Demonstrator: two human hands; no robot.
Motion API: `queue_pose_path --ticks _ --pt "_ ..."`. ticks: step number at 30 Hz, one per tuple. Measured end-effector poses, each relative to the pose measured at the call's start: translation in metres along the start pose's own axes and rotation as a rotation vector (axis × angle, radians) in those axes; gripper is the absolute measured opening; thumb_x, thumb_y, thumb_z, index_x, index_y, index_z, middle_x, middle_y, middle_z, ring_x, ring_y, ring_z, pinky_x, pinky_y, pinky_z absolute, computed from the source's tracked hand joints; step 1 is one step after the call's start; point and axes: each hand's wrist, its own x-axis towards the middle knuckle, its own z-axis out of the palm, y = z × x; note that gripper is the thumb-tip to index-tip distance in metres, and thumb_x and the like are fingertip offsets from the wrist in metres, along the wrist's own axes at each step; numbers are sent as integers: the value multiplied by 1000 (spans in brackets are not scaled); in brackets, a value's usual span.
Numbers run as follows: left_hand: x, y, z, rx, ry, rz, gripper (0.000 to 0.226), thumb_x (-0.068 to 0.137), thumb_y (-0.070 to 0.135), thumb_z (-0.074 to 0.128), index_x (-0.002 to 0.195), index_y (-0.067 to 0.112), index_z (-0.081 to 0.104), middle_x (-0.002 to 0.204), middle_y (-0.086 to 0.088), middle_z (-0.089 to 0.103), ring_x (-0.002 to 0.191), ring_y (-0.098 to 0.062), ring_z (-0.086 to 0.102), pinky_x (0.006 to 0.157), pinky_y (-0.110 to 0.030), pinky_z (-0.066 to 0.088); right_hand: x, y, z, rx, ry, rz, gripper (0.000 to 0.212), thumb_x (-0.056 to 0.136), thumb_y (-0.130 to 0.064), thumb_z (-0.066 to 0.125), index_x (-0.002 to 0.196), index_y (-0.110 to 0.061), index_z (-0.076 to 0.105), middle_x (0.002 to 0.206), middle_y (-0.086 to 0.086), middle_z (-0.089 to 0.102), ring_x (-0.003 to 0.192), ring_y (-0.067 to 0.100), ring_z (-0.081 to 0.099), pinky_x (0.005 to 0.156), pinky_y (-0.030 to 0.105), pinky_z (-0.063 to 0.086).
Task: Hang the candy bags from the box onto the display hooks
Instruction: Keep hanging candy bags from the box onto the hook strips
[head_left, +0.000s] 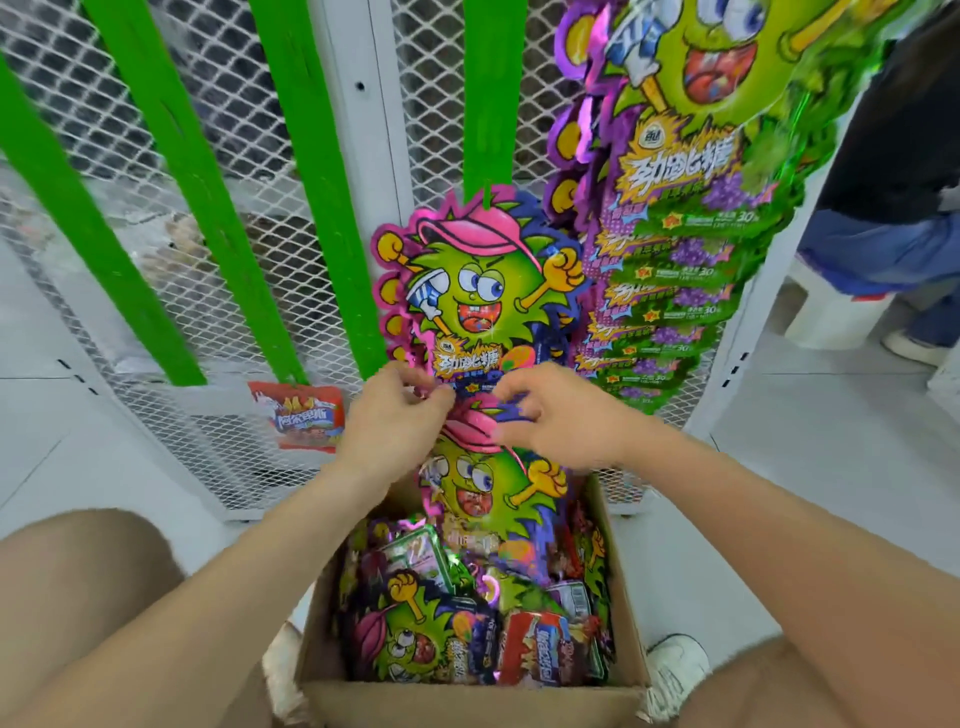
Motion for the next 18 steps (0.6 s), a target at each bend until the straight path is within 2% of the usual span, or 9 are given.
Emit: queue_pose_path --ticks 2,4,6,8,10,12,13,15,18 --pt "1 9 -15 224 47 223 17 98 47 67 93 31 69 70 -1 65 69 -15 62 63 -30 42 -2 -6 -13 83 88 -40 15 96 -21 77 104 -11 69 52 -21 53 44 -3 47 51 13 31" --pt "4 15 -24 239 -3 349 31 100 49 64 81 27 73 71 -5 66 73 -19 62 65 -32 41 -6 -12 -22 197 134 -53 8 96 -17 76 98 -18 68 53 -19 52 42 -3 45 49 10 32" --pt "6 23 -30 243 -19 450 42 102 46 64 72 18 73 70 -4 66 76 -16 60 73 -35 41 -6 -14 -30 251 164 -75 8 97 -19 76 91 -20 70 59 -13 59 49 -2 43 51 16 35" --pt "10 33 -34 253 -7 522 46 102 45 65 67 15 70 70 -2 65 79 -15 55 75 -38 39 -2 -15 -33 222 223 -88 6 97 -20 75 92 -16 73 65 -10 64 56 1 49 55 19 38" --pt "14 46 -36 267 36 596 41 101 46 65 68 22 69 71 6 63 81 -15 54 78 -38 40 3 -18 -36 172 348 -89 5 96 -19 74 93 -16 72 71 -13 65 61 -5 56 63 14 41" --pt "19 60 -37 247 141 702 20 97 45 65 86 31 73 86 14 65 91 -14 57 88 -40 45 5 -25 -42 103 507 -103 2 97 -21 72 95 -19 73 78 -13 68 70 -3 61 67 15 43" --pt "22 68 -36 228 198 738 16 96 42 66 101 29 74 99 11 64 99 -13 58 93 -39 46 6 -30 -45 85 593 -119 2 97 -21 71 97 -20 73 81 -12 69 74 0 63 68 17 45" --pt "27 87 -34 162 279 766 35 96 34 70 128 22 66 122 5 60 114 -12 57 101 -29 43 8 -39 -50 74 779 -153 6 95 -22 73 101 -23 74 83 -13 72 79 2 67 73 22 53" --pt "33 121 -30 78 339 775 51 95 27 69 143 15 56 135 1 57 123 -9 55 103 -19 37 13 -50 -56 10 1039 -204 12 89 -26 74 100 -27 73 77 -14 71 71 6 69 71 37 58"
